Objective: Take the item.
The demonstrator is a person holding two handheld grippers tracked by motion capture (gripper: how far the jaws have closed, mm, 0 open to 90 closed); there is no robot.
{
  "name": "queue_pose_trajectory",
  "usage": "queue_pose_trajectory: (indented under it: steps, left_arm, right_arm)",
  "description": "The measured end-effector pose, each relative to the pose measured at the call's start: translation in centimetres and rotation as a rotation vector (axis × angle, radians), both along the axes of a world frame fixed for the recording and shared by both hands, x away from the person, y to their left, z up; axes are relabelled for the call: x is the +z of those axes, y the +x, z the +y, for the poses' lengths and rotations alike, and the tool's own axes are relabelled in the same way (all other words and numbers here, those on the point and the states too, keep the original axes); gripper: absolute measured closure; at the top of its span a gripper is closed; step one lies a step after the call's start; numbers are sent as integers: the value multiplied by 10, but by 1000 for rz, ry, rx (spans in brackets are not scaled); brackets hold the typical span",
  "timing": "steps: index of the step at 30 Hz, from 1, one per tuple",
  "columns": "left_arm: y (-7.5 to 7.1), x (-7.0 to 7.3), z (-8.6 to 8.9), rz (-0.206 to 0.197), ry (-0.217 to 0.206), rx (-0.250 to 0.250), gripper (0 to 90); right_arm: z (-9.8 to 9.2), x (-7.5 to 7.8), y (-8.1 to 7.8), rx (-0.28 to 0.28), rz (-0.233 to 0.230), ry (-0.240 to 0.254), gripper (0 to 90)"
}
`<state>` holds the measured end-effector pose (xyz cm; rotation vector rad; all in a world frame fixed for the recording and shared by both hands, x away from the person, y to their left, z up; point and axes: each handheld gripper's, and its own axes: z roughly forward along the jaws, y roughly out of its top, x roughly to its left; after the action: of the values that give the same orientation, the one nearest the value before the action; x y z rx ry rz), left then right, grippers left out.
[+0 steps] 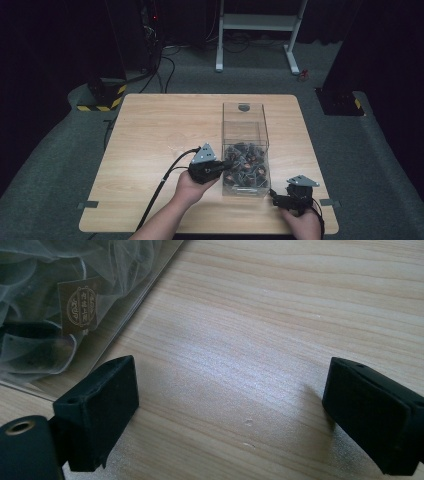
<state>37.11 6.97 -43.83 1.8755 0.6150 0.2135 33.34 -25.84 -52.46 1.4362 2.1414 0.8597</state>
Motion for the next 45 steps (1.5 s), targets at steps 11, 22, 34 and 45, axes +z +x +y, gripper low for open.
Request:
queue_pose_trajectory:
  steps: [11, 22, 34, 45]
  left_arm:
    - [-2, 7, 6, -13, -37, 7, 900]
    - [-3, 13, 10, -21, -74, 6, 900]
    - [-7, 21, 10, -37, -96, -8, 900]
    - [-11, 21, 21, -49, -87, 9, 900]
  right_arm:
    - [0, 0, 0, 0, 0, 0, 76]
    - [0, 0, 0, 0, 0, 0, 76]
    - [0, 0, 0, 1, 1, 1, 76]
    - [0, 0, 0, 4, 0, 1, 76]
